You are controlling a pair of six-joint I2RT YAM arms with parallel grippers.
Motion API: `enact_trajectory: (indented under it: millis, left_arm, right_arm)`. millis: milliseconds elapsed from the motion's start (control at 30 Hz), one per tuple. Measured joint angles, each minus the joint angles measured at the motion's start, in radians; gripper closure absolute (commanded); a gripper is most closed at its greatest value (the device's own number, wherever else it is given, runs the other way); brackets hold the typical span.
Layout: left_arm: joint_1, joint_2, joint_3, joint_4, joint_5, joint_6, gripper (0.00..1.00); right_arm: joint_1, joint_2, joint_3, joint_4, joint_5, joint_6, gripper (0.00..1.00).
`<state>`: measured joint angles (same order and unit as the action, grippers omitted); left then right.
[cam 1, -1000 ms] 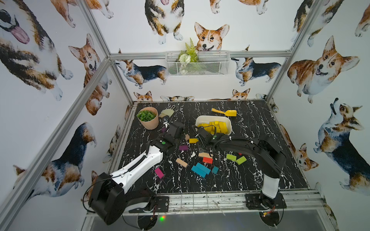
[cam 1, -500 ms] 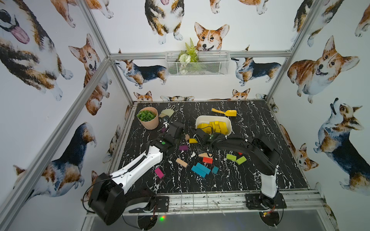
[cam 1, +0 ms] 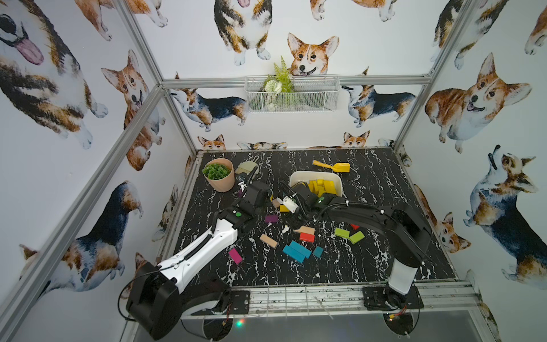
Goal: Pick out the yellow building blocks
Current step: Pick up the building block from the center of the board.
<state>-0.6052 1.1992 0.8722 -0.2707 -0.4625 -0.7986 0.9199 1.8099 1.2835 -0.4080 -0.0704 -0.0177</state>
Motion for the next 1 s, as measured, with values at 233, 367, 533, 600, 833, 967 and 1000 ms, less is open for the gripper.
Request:
enact_trajectory:
  millis: [233, 367, 533, 600, 833, 967, 1000]
  left_arm:
    - [0.008, -0.057, -0.038, -0.008, -0.024, -0.003, 0.48]
    - [0.013, -0.107, -0.074, -0.029, -0.045, -0.012, 0.48]
    - [0.022, -0.177, -0.116, -0.043, -0.074, -0.023, 0.48]
    - [0.023, -0.199, -0.128, -0.047, -0.085, -0.025, 0.48]
    - [0.027, -0.243, -0.149, -0.072, -0.116, -0.040, 0.48]
    - [0.027, -0.248, -0.154, -0.080, -0.122, -0.044, 0.48]
    - [0.027, -0.249, -0.154, -0.080, -0.123, -0.046, 0.48]
  right_arm:
    - [-0.058, 0.024, 0.025, -0.082, -0.027, -0.393, 0.41]
    - [-0.063, 0.061, 0.045, -0.099, -0.062, -0.576, 0.42]
    - [-0.069, 0.140, 0.118, -0.121, -0.091, -0.707, 0.43]
    - [-0.070, 0.167, 0.140, -0.129, -0.095, -0.742, 0.44]
    - [-0.069, 0.253, 0.214, -0.174, -0.117, -0.800, 0.47]
    - [-0.070, 0.284, 0.238, -0.195, -0.130, -0.818, 0.52]
    - [-0.071, 0.289, 0.242, -0.201, -0.135, -0.820, 0.53]
